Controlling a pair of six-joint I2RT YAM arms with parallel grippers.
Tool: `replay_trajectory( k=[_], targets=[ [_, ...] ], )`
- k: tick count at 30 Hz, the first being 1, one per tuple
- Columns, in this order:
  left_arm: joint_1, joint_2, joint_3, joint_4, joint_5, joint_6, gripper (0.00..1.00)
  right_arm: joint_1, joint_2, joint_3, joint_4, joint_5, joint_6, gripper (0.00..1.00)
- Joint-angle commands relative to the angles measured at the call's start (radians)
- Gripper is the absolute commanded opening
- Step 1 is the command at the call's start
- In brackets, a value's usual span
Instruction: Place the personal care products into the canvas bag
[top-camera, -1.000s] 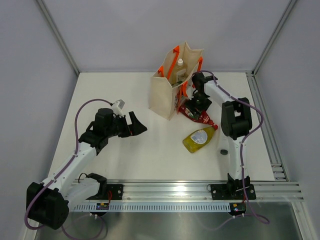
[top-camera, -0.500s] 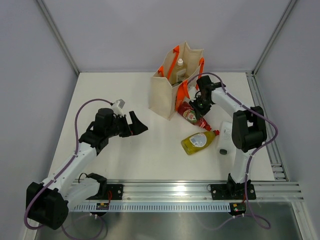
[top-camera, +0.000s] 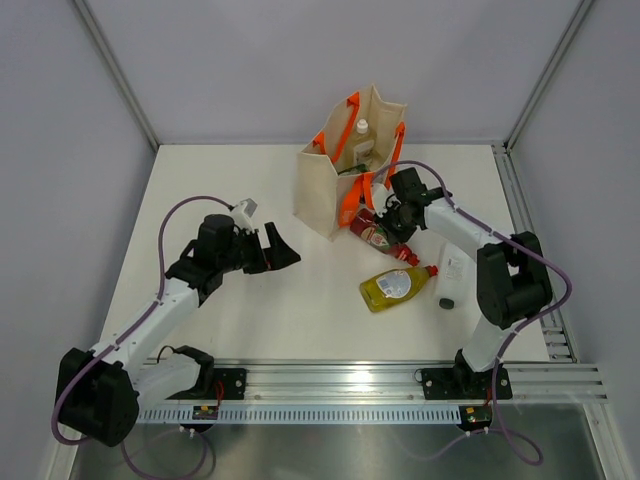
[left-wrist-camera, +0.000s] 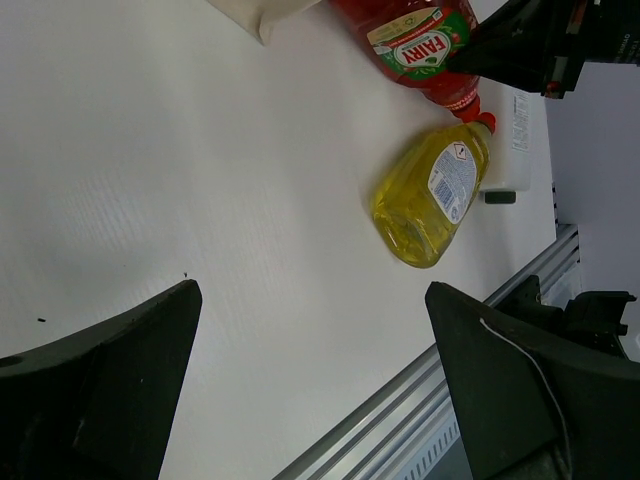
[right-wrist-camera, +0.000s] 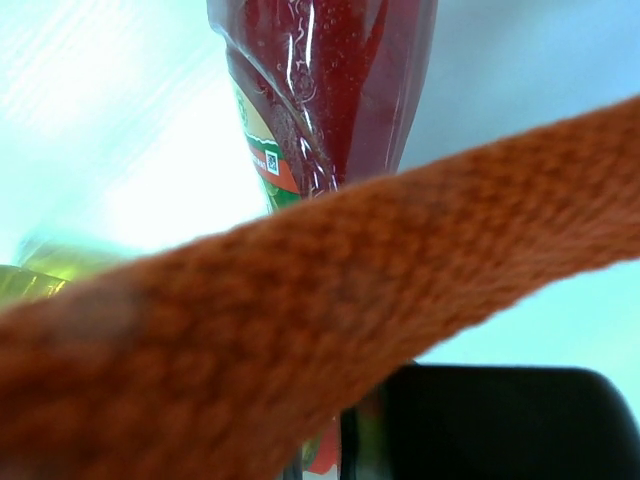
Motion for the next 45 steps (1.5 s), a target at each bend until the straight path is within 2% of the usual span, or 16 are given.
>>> replay_trajectory(
  k=[1,2,6,12,17,19,25,27,28,29,30,32,33,38,42,45],
  targets=[
    [-0.005,0.008,0.025,0.067,0.017,0.004,0.99,0.070,0.032,-0.053,-0.042,0.012,-0.037,0.16],
    [-0.005,0.010,0.024,0.065,0.015,0.004,0.99,0.075,0.038,-0.045,-0.045,0.010,-0.031,0.22],
    [-0.005,0.010,0.019,0.067,0.015,0.005,0.99,0.089,0.099,-0.003,-0.082,0.004,-0.013,0.33],
    [-0.005,0.006,0.014,0.059,0.010,0.008,0.99,0.090,0.162,0.086,-0.160,-0.045,0.012,0.47],
    [-0.005,0.003,0.004,0.058,0.007,0.010,0.99,0.090,0.226,0.177,-0.223,-0.085,0.051,0.54],
    [-0.005,0.000,0.001,0.059,0.006,0.008,0.99,0.093,0.257,0.206,-0.251,-0.093,0.064,0.60],
    [-0.005,-0.012,-0.010,0.056,-0.003,0.005,0.99,0.115,0.364,0.313,-0.309,-0.057,0.122,0.66],
    [-0.005,-0.020,-0.016,0.052,-0.008,0.004,0.99,0.116,0.378,0.307,-0.294,-0.054,0.137,0.60],
    [-0.005,-0.024,-0.018,0.050,-0.013,0.005,0.99,0.118,0.380,0.300,-0.292,-0.054,0.144,0.52],
    [-0.005,-0.026,-0.021,0.050,-0.013,0.004,0.99,0.118,0.381,0.295,-0.289,-0.056,0.154,0.43],
    [-0.005,-0.030,-0.024,0.049,-0.014,0.004,0.99,0.118,0.380,0.291,-0.283,-0.070,0.156,0.28],
    [-0.005,-0.033,-0.030,0.047,-0.016,0.002,0.99,0.113,0.354,0.262,-0.268,-0.077,0.164,0.12],
    [-0.005,-0.035,-0.032,0.042,-0.017,0.002,0.99,0.112,0.340,0.251,-0.249,-0.091,0.164,0.00],
    [-0.005,-0.040,-0.030,0.036,-0.019,0.007,0.99,0.066,0.209,0.159,-0.177,-0.103,0.177,0.00],
    [-0.005,-0.035,-0.025,0.035,-0.014,0.010,0.99,-0.018,0.133,0.108,-0.111,-0.076,0.174,0.00],
    [-0.005,-0.026,-0.021,0.038,-0.008,0.011,0.99,-0.054,0.115,0.106,-0.129,-0.082,0.154,0.00]
  ],
)
